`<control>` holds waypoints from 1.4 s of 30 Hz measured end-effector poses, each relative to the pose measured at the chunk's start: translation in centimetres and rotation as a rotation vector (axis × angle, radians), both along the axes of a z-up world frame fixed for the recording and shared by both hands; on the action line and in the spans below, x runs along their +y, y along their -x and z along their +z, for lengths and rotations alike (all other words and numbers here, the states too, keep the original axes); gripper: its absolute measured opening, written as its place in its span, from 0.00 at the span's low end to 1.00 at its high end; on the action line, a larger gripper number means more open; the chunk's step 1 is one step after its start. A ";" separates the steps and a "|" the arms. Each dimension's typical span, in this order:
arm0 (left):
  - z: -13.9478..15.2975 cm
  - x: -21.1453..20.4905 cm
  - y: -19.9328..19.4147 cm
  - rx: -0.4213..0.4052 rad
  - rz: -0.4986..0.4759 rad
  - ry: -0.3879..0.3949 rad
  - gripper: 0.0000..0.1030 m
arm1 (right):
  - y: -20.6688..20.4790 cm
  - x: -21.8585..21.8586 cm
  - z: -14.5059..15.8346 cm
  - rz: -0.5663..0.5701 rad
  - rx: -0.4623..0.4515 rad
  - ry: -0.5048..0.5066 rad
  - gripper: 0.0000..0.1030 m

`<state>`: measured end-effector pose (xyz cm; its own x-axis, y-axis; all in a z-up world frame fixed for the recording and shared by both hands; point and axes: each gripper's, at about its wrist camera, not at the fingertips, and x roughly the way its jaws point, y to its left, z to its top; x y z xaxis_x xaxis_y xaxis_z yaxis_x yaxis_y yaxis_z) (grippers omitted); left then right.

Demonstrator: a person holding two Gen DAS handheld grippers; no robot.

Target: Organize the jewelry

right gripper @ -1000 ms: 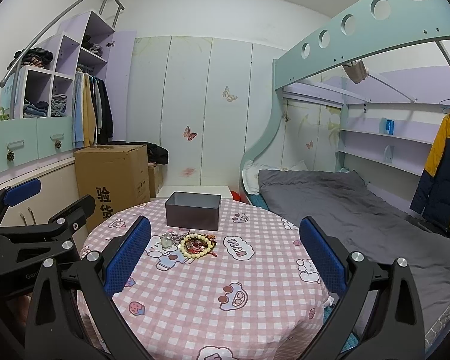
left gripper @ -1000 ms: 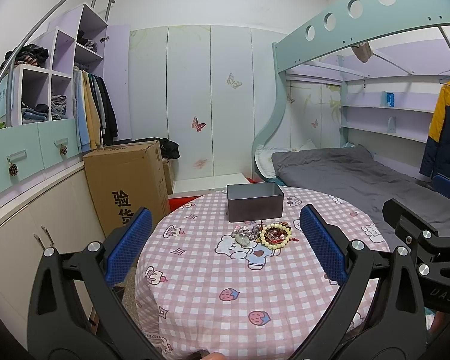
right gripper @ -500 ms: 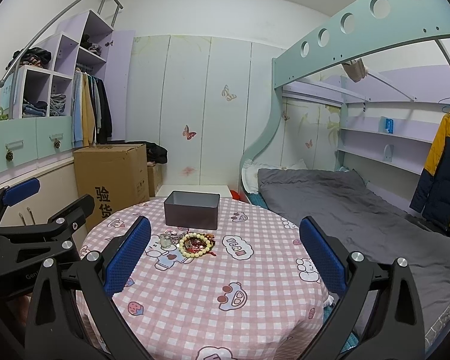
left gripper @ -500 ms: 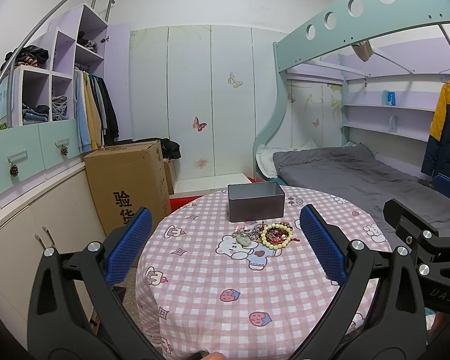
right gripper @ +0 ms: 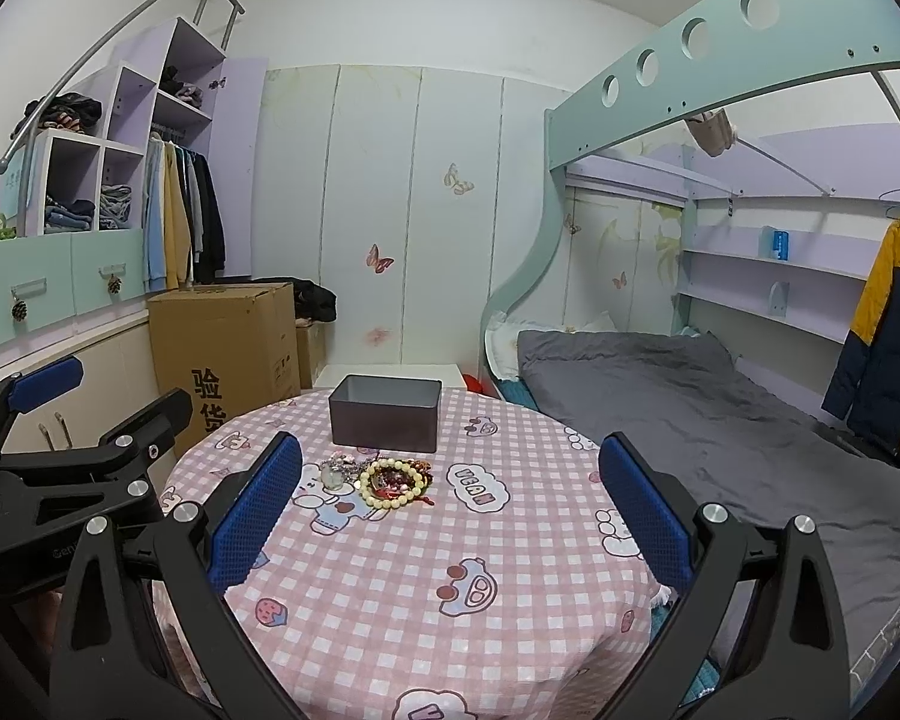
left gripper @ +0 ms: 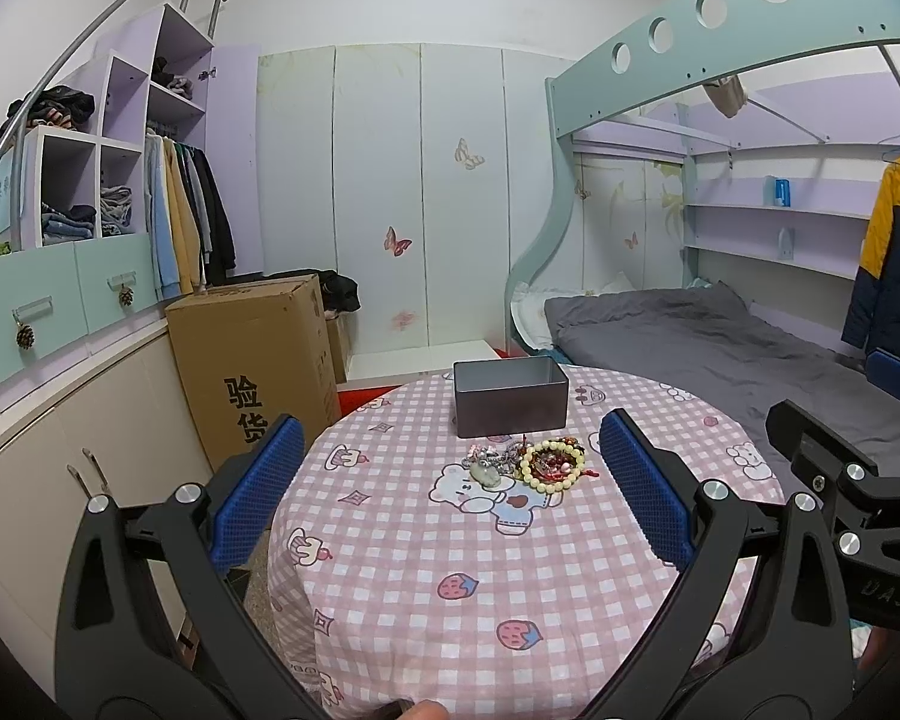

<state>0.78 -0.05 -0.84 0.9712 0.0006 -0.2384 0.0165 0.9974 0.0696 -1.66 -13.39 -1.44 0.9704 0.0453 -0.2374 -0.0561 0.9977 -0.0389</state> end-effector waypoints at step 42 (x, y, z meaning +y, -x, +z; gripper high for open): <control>-10.0 4.1 -19.5 0.465 -0.094 0.050 0.94 | -25.3 0.8 -11.3 0.286 0.585 0.119 0.37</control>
<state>20.28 4.06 -10.89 0.7568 -0.1048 -0.6452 0.1251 0.9920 -0.0145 23.68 -12.57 -12.79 0.6332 0.2227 -0.7413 -0.3637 0.9310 -0.0310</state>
